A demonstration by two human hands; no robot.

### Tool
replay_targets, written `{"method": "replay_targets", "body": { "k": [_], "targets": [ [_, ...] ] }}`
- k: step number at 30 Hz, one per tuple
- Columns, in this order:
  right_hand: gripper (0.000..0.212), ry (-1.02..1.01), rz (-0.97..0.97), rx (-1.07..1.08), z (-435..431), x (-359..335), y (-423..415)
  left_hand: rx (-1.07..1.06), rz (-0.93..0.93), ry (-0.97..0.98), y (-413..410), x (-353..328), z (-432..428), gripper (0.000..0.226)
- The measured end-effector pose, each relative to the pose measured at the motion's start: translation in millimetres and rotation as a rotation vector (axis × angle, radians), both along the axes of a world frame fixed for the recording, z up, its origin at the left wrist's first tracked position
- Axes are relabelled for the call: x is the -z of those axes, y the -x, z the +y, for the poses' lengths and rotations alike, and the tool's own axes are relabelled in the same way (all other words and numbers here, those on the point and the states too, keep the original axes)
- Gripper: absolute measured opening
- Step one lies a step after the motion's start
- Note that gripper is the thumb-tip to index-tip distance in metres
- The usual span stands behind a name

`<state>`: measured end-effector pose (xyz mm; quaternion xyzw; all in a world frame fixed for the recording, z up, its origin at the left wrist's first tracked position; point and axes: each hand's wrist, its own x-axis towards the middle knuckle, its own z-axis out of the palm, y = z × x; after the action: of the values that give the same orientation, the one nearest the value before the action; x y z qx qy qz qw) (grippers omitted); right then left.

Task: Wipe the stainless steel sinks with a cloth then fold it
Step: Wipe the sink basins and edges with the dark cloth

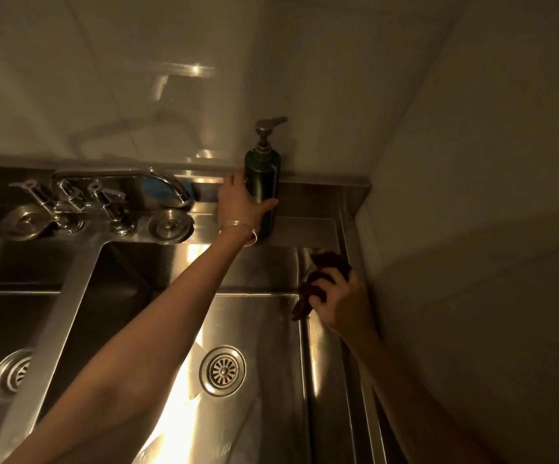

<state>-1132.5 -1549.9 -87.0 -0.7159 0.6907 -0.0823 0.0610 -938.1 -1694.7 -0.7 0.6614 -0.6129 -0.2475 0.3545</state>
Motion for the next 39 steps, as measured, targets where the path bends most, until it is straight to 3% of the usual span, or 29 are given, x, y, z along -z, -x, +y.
{"method": "replay_targets", "body": {
  "k": [4, 7, 11, 13, 16, 21, 24, 26, 32, 36, 39],
  "targets": [
    [0.041, -0.134, 0.08, -0.003, -1, -3, -5, 0.056, -0.045, -0.068, -14, -1, 22, 0.094],
    [0.033, -0.162, 0.159, -0.038, 6, -7, -6, 0.244, -0.144, -0.101, -46, 9, 78, 0.072],
    [0.032, 0.024, 0.24, -0.108, 38, -4, -8, 0.341, -0.313, -0.199, -127, 43, 184, 0.047],
    [0.04, -0.026, 0.305, -0.137, 60, 0, -10, 0.311, -0.364, -0.271, -172, 57, 237, 0.044],
    [0.067, -0.272, 0.392, -0.219, 94, 12, -23, 0.268, -0.423, -0.332, -233, 74, 310, 0.048],
    [0.037, -0.235, 0.108, -0.092, 148, 9, -50, 0.25, -0.487, -0.328, -290, 86, 375, 0.057],
    [0.052, -0.278, -0.106, -0.148, 160, 5, -92, 0.204, -0.536, -0.27, -306, 83, 381, 0.059],
    [0.06, -0.367, -0.113, -0.233, 160, 4, -126, 0.186, -0.582, -0.244, -312, 83, 375, 0.058],
    [0.035, -0.556, -0.241, -0.427, 143, 32, -212, 0.146, -0.581, -0.224, -313, 90, 329, 0.059],
    [0.05, -0.589, -0.376, -0.498, 130, 54, -258, 0.188, -0.676, -0.188, -321, 92, 318, 0.053],
    [0.062, -0.55, -0.324, -0.617, 118, 80, -283, 0.255, -0.72, -0.211, -328, 97, 319, 0.062]
  ]
}}
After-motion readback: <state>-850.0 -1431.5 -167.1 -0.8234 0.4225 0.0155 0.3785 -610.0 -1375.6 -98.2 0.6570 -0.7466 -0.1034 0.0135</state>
